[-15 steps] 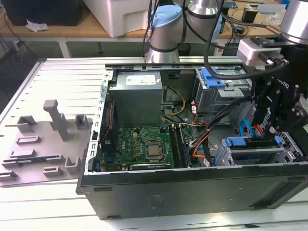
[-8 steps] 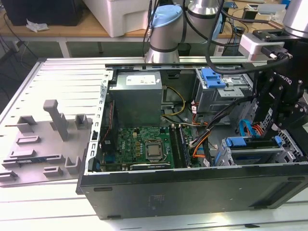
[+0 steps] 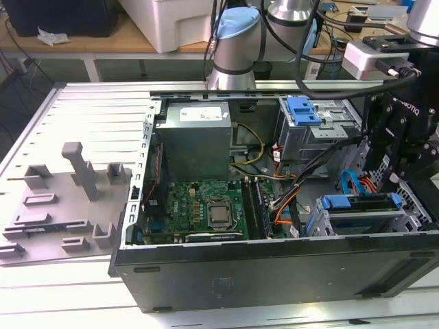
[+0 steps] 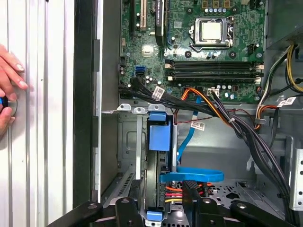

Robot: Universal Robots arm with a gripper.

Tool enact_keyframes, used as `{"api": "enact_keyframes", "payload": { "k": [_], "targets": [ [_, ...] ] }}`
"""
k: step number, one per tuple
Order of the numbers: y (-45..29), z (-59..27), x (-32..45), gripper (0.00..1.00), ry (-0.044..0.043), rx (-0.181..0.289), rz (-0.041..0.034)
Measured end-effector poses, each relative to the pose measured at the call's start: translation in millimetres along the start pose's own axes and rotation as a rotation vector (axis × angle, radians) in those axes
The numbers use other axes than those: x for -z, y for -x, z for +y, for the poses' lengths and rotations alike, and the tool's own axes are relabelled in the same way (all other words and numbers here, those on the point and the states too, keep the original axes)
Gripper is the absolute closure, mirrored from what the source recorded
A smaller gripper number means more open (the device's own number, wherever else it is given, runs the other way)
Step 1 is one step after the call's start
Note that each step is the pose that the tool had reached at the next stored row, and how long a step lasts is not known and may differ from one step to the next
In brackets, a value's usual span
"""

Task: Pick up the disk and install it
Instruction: 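Insert the second disk wire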

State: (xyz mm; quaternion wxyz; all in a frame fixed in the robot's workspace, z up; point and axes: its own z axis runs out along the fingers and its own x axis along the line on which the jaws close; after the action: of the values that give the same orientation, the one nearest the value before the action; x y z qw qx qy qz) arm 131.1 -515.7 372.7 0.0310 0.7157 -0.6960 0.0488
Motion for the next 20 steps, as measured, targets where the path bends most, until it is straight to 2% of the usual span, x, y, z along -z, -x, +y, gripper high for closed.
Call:
{"api": "enact_keyframes", "payload": {
  "k": [16, 17, 20],
  "targets": [
    [0.0, 0.0, 0.3, 0.52, 0.0, 0.0, 0.0004],
    [0.0, 0.0, 0.3, 0.54, 0.0001, 0.0, 0.0004],
    [0.0, 0.0, 0.3, 0.73, 0.0, 0.0, 0.0004]
  ]
}}
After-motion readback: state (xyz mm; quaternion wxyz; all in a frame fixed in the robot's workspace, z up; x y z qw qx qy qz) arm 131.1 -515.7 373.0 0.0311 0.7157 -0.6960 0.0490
